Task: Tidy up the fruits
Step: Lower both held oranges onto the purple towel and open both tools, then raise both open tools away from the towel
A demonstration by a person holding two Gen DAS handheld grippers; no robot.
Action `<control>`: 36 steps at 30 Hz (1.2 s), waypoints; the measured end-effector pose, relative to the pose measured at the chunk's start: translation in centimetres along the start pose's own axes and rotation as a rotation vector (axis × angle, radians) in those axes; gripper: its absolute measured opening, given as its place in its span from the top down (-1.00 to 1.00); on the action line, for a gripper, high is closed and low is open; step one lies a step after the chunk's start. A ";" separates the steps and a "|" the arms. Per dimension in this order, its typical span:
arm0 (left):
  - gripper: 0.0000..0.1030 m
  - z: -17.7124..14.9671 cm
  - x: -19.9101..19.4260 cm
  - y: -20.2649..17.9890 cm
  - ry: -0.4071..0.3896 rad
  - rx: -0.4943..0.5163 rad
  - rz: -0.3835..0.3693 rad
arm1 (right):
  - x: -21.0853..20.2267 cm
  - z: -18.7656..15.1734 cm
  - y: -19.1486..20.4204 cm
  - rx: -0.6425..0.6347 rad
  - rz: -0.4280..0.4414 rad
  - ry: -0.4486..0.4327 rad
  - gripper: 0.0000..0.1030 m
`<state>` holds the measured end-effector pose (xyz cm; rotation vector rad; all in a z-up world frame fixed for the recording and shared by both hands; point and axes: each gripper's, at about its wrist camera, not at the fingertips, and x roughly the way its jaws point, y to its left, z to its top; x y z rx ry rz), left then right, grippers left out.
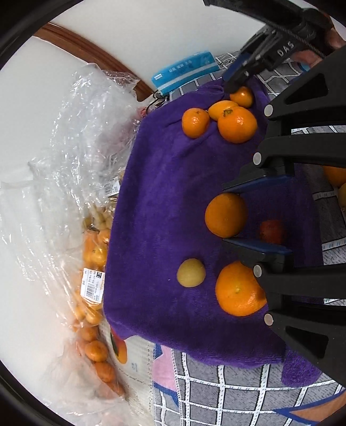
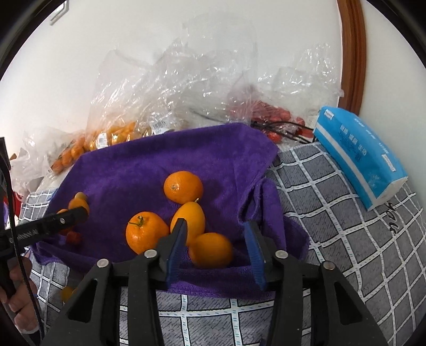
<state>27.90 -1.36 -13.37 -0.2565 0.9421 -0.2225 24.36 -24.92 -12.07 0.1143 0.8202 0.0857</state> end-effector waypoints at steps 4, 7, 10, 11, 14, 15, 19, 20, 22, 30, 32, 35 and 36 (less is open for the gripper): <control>0.37 -0.1 -0.4 -0.1 0.012 -0.012 -0.004 | -1.3 -0.1 0.1 0.000 -0.009 -0.048 0.06; 0.33 -0.2 -1.4 -0.3 0.003 -0.011 -0.018 | -2.1 -0.2 0.4 -0.001 -0.031 -0.059 0.06; 0.16 -0.4 -3.4 -0.1 -0.023 0.006 -0.035 | -3.2 -0.2 1.0 0.003 -0.046 -0.062 0.06; 0.13 -0.5 -3.9 0.1 -0.037 0.004 -0.038 | -3.7 -0.2 1.3 0.006 -0.043 -0.069 0.06; -0.01 -1.2 -5.7 1.1 -0.068 -0.002 -0.053 | -5.2 -0.3 2.4 0.008 -0.036 -0.096 0.06; -0.01 -1.4 -6.1 1.4 -0.068 0.002 -0.051 | -5.7 -0.3 2.9 0.005 -0.037 -0.102 0.06; -0.02 -2.7 -7.1 2.9 -0.062 0.015 0.005 | -6.1 -0.9 4.9 -0.011 -0.053 -0.095 0.05; -0.02 -2.9 -7.1 3.2 -0.059 0.016 0.016 | -6.1 -1.1 5.2 -0.014 -0.058 -0.092 0.05; -0.02 -3.5 -7.2 4.0 -0.053 0.020 0.036 | -5.8 -1.7 5.8 -0.013 -0.056 -0.074 0.05; -0.02 -5.1 -8.4 5.1 -0.054 0.043 0.017 | -3.7 -4.4 7.9 -0.003 -0.020 0.061 0.05; -0.02 -5.6 -8.6 5.2 -0.054 0.059 0.019 | -3.4 -4.9 8.6 -0.017 -0.017 0.073 0.05; -0.02 -6.1 -8.6 5.6 -0.047 0.056 0.028 | -2.8 -5.5 9.5 -0.037 -0.015 0.096 0.05; -0.02 -6.3 -8.6 5.8 -0.043 0.050 0.030 | -2.6 -5.7 9.7 -0.040 -0.015 0.102 0.05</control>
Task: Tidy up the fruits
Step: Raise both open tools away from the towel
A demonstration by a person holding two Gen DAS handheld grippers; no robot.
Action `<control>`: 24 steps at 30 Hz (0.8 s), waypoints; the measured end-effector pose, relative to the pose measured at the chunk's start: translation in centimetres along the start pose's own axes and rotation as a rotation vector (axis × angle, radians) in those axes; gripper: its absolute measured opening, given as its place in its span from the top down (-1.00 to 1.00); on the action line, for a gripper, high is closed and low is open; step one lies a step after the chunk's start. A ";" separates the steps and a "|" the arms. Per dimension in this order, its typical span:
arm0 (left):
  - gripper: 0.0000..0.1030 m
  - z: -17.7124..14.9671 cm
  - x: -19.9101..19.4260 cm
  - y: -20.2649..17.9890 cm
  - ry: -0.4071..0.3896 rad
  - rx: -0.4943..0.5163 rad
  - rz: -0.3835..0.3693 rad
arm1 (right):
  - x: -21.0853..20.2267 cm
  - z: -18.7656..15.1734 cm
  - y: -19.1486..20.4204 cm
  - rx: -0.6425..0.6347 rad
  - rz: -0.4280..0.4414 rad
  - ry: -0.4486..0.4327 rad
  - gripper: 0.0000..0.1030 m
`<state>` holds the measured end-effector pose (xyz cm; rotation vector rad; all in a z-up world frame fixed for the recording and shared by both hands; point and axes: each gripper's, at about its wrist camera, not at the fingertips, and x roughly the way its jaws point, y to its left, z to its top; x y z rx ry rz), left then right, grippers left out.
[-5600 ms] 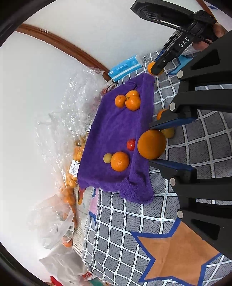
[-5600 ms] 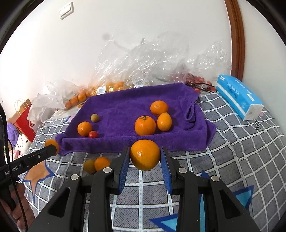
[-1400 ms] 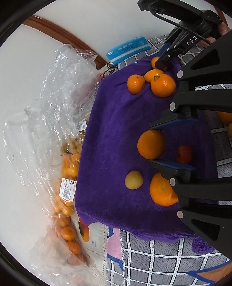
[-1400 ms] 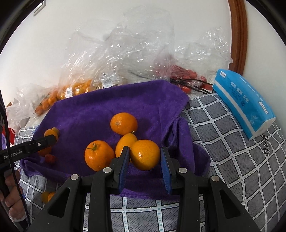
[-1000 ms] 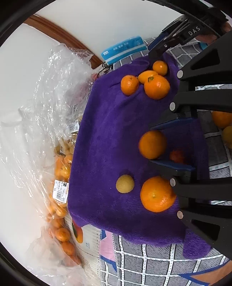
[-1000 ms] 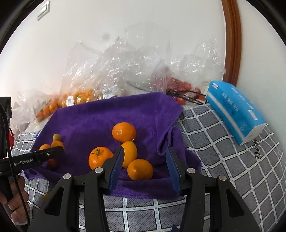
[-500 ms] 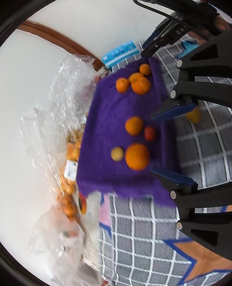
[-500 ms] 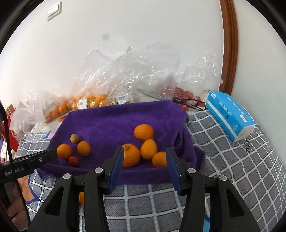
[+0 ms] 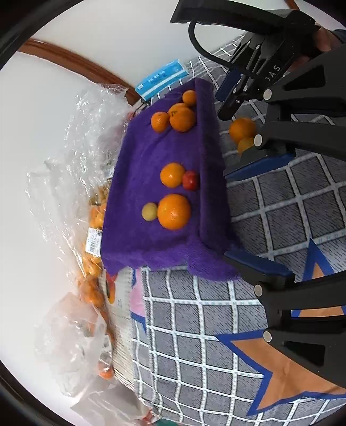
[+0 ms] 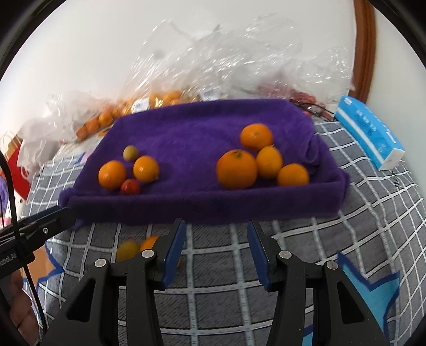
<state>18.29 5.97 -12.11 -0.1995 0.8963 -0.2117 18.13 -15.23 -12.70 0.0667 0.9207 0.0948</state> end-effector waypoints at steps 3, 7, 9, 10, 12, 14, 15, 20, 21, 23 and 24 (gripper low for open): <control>-0.02 -0.4 0.0 0.8 0.006 -0.020 -0.010 | 0.4 -0.3 0.6 -0.007 -0.006 0.008 0.06; -0.02 -0.8 0.0 1.6 0.016 -0.041 -0.002 | 0.5 -0.4 0.6 -0.001 -0.017 0.002 0.06; -0.02 -0.9 0.0 2.0 0.018 -0.052 -0.002 | 0.6 -0.4 0.5 0.000 -0.025 0.005 0.06; -0.02 -1.0 -0.1 2.2 0.018 -0.058 -0.003 | 0.7 -0.4 0.4 -0.002 -0.032 0.008 0.06; -0.02 -1.0 -0.1 2.5 0.015 -0.069 -0.003 | 1.0 -0.4 0.3 -0.004 -0.042 0.012 0.06; -0.02 -1.1 0.0 2.6 0.015 -0.069 0.004 | 1.2 -0.5 0.1 0.004 -0.044 0.015 0.06; -0.02 -1.1 0.0 2.6 0.015 -0.069 0.007 | 1.3 -0.5 0.0 0.010 -0.039 0.014 0.06; -0.02 -1.3 0.1 2.3 0.015 -0.052 0.030 | 1.6 -0.4 -0.3 0.021 -0.041 0.007 0.06; -0.02 -1.3 0.2 2.1 0.013 -0.043 0.045 | 1.6 -0.4 -0.4 0.022 -0.036 0.006 0.06; -0.02 -1.4 0.3 1.9 0.014 -0.032 0.062 | 1.7 -0.4 -0.5 0.017 -0.038 0.002 0.06; -0.02 -1.4 0.3 1.9 0.017 -0.028 0.068 | 1.7 -0.3 -0.5 0.010 -0.048 0.001 0.06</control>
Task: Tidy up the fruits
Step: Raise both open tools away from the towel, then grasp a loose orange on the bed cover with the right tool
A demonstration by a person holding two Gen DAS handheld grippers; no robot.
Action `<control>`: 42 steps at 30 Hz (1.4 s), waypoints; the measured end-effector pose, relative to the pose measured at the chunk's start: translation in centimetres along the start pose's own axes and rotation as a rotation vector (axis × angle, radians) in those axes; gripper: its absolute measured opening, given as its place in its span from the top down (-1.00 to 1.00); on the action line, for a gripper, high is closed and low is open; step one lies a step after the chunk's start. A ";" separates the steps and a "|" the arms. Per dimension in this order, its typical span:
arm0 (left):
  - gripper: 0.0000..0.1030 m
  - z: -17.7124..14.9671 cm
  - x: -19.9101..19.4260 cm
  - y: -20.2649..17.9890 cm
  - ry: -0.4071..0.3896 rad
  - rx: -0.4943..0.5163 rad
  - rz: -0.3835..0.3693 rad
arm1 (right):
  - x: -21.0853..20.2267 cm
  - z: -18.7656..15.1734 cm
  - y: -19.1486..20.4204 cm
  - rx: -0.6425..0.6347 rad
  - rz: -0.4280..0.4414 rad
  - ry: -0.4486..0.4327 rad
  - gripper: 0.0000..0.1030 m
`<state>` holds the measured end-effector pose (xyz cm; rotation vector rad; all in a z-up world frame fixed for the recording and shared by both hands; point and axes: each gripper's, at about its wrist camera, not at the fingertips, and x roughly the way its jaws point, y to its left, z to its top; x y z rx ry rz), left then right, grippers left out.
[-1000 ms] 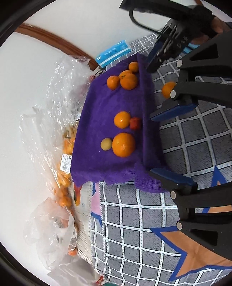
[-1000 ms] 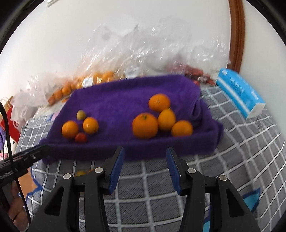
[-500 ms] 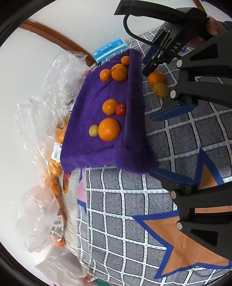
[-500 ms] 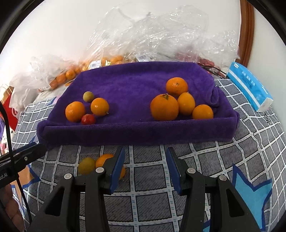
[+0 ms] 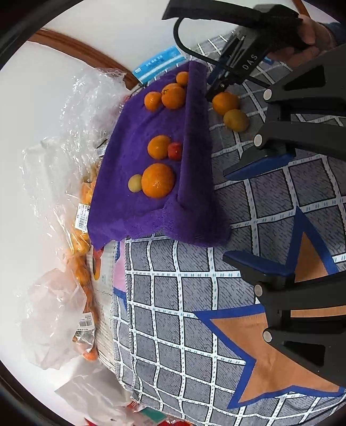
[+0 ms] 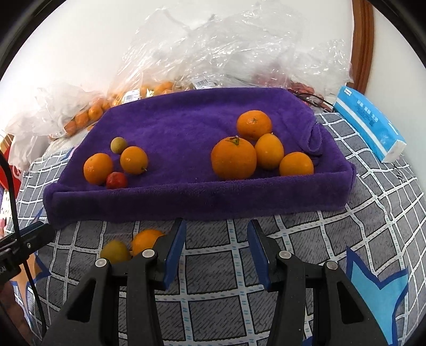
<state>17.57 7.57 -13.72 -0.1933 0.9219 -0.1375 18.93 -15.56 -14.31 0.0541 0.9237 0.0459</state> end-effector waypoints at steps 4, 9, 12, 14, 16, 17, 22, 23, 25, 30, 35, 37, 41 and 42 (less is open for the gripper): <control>-0.02 -0.1 0.4 0.0 0.003 0.001 0.043 | 0.6 -0.3 -0.4 -0.012 -0.019 0.032 0.06; 0.01 0.0 0.9 0.4 0.014 -0.011 0.073 | 0.6 -0.5 0.1 -0.035 -0.036 0.018 0.19; 0.02 -0.1 0.8 0.6 0.002 -0.017 0.068 | 0.5 -0.4 0.3 -0.043 -0.031 0.013 0.46; 0.02 -0.1 0.8 0.5 -0.005 -0.016 0.070 | 0.5 -0.4 0.3 -0.042 -0.029 0.011 0.56; 0.02 -0.2 0.9 0.5 -0.009 -0.014 0.075 | 0.4 -0.5 0.2 -0.038 -0.026 0.007 0.64; 0.02 -0.2 0.9 0.5 -0.010 -0.014 0.076 | 0.3 -0.5 0.1 -0.033 -0.022 0.004 0.66; 0.02 0.0 1.1 0.6 -0.008 -0.008 0.077 | 0.3 -0.7 -0.2 -0.024 -0.006 0.008 0.66; 0.01 0.0 1.1 0.6 -0.005 -0.005 0.076 | 0.2 -0.7 -0.2 -0.024 -0.004 0.008 0.66; 0.02 0.2 1.2 0.7 -0.001 -0.006 0.071 | 0.1 -0.8 -0.1 -0.027 -0.001 0.007 0.66; 0.02 0.4 1.0 1.5 -0.009 -0.051 0.024 | -0.3 -0.9 0.0 -0.037 0.013 0.004 0.64; 0.02 0.5 0.9 2.2 -0.021 -0.100 -0.024 | -1.3 -0.6 0.1 -0.016 0.062 -0.018 0.64; 0.00 0.5 0.9 2.3 -0.021 -0.110 -0.031 | -2.2 -0.2 0.2 -0.006 0.091 -0.042 0.63; -0.01 0.4 0.8 2.3 -0.022 -0.122 -0.041 | -3.4 0.2 1.2 -0.009 0.199 -0.051 0.38; -0.01 0.4 0.8 2.4 -0.022 -0.129 -0.047 | -3.4 0.1 1.6 -0.019 0.205 -0.050 0.38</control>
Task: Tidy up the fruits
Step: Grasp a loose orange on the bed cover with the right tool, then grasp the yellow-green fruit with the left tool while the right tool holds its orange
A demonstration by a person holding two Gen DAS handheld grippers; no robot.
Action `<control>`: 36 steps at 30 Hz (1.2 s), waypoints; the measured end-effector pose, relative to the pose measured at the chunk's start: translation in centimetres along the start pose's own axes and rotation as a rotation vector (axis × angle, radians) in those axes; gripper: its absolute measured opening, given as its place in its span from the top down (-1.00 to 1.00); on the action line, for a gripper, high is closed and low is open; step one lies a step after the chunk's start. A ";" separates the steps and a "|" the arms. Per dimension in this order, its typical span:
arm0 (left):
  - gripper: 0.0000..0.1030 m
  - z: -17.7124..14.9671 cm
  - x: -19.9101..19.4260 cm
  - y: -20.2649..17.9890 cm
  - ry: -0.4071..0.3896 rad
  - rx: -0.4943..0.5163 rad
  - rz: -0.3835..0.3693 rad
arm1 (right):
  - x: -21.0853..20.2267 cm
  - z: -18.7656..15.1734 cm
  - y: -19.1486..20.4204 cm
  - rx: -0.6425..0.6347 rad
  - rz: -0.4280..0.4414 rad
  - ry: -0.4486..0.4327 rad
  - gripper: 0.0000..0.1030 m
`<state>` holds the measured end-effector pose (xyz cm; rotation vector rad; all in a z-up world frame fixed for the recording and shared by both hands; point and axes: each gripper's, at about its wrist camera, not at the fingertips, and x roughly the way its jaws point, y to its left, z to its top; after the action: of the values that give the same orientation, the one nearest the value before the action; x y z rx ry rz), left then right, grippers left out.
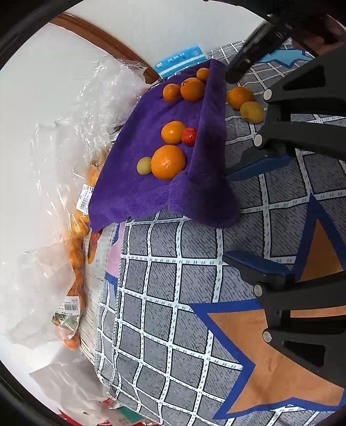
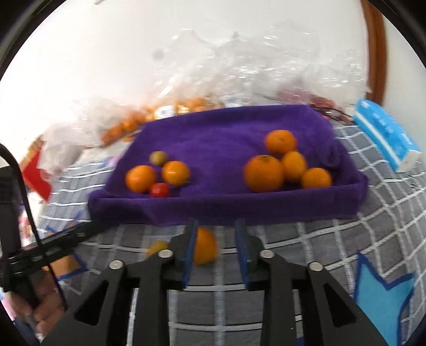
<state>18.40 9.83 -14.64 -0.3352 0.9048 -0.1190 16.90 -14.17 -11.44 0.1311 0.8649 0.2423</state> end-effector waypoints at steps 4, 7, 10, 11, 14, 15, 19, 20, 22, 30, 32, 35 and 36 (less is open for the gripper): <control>-0.02 0.2 -0.1 0.6 0.006 -0.036 -0.032 | 1.3 -0.6 1.2 -0.041 -0.019 0.037 0.38; -0.02 0.2 -0.2 0.6 0.010 -0.045 -0.040 | 2.1 -1.1 1.5 -0.053 -0.031 0.056 0.36; -0.03 0.2 -0.1 0.5 0.012 -0.043 -0.038 | 2.8 -1.2 1.8 -0.062 -0.034 0.077 0.36; -0.03 0.2 -0.1 0.5 0.013 -0.042 -0.039 | 2.9 -1.1 1.6 -0.060 -0.036 0.080 0.36; -0.03 0.2 -0.2 0.5 0.015 -0.040 -0.038 | 2.6 -1.2 1.4 -0.051 -0.043 0.069 0.36; -0.03 0.1 -0.2 0.5 0.014 -0.038 -0.037 | 2.2 -1.2 1.3 -0.048 -0.051 0.057 0.36; -0.03 0.1 -0.2 0.2 0.015 -0.023 -0.026 | 1.0 -0.8 0.0 -0.029 -0.101 0.017 0.36; -0.03 0.1 -0.1 0.2 0.015 -0.018 -0.022 | 0.7 -0.8 -0.5 -0.027 -0.127 0.013 0.36; -0.05 0.0 -0.1 0.0 0.013 -0.011 -0.015 | 0.7 -0.8 -1.2 -0.025 -0.152 0.016 0.36; -0.05 -0.4 0.1 -1.0 -0.018 0.045 0.046 | 1.9 -1.3 -1.9 -0.014 -0.189 0.041 0.35; -0.05 -0.5 0.2 -1.3 -0.024 0.071 0.066 | 2.1 -1.4 -1.8 -0.021 -0.178 0.048 0.35; -0.06 -0.6 0.4 -1.7 -0.027 0.093 0.082 | 2.2 -1.4 -2.0 -0.011 -0.167 0.054 0.35; -0.06 -0.6 0.5 -1.8 -0.027 0.100 0.087 | 2.1 -1.4 -2.1 -0.008 -0.164 0.053 0.35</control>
<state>18.30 7.94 -14.73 -0.2041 0.8820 -0.0790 17.46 -15.58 -14.37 0.0459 0.9225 0.0961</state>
